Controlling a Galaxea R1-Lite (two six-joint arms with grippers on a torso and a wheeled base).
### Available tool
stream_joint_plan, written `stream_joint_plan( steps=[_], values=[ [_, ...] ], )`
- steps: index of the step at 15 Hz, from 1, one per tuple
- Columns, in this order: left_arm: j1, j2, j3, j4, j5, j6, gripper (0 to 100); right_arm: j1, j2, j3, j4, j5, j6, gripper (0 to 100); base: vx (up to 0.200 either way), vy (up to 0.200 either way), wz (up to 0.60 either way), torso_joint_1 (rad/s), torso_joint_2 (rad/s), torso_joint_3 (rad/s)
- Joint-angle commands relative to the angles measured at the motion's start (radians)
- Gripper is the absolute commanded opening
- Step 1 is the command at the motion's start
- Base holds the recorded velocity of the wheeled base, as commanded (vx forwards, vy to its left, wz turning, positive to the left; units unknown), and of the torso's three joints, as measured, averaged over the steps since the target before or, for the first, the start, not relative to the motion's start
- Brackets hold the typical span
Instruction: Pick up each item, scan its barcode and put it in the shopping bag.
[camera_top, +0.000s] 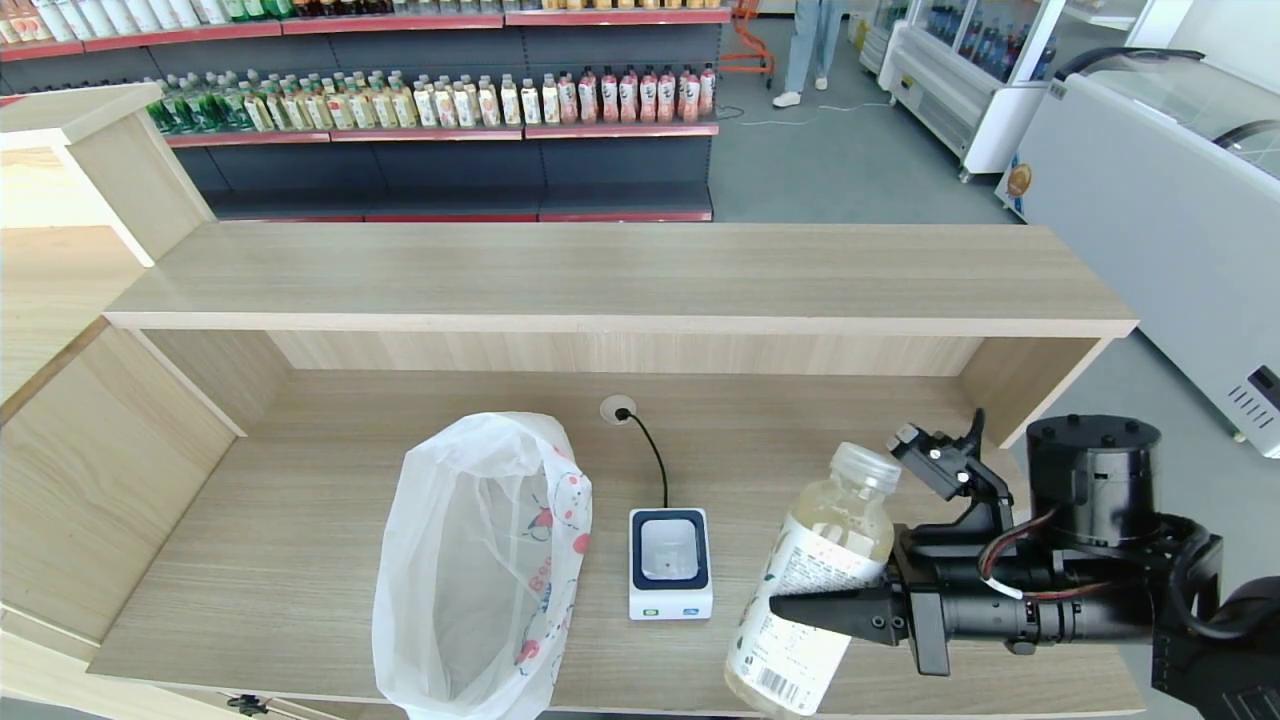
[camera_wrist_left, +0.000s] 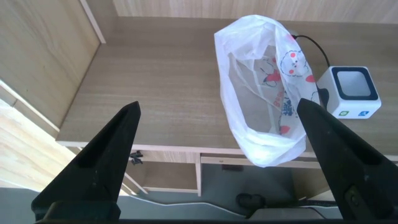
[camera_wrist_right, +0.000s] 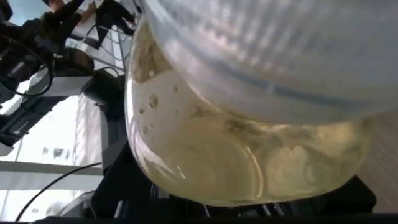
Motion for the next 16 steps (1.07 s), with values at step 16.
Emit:
stream_joint_plan(
  steps=[16],
  values=[
    [0.0,0.0,0.0,0.0,0.0,0.0,100,-0.157,-0.105,0.18,-0.288,-0.434,-1.087,0,0.0,0.0,0.0,0.0,0.0,0.0]
  ],
)
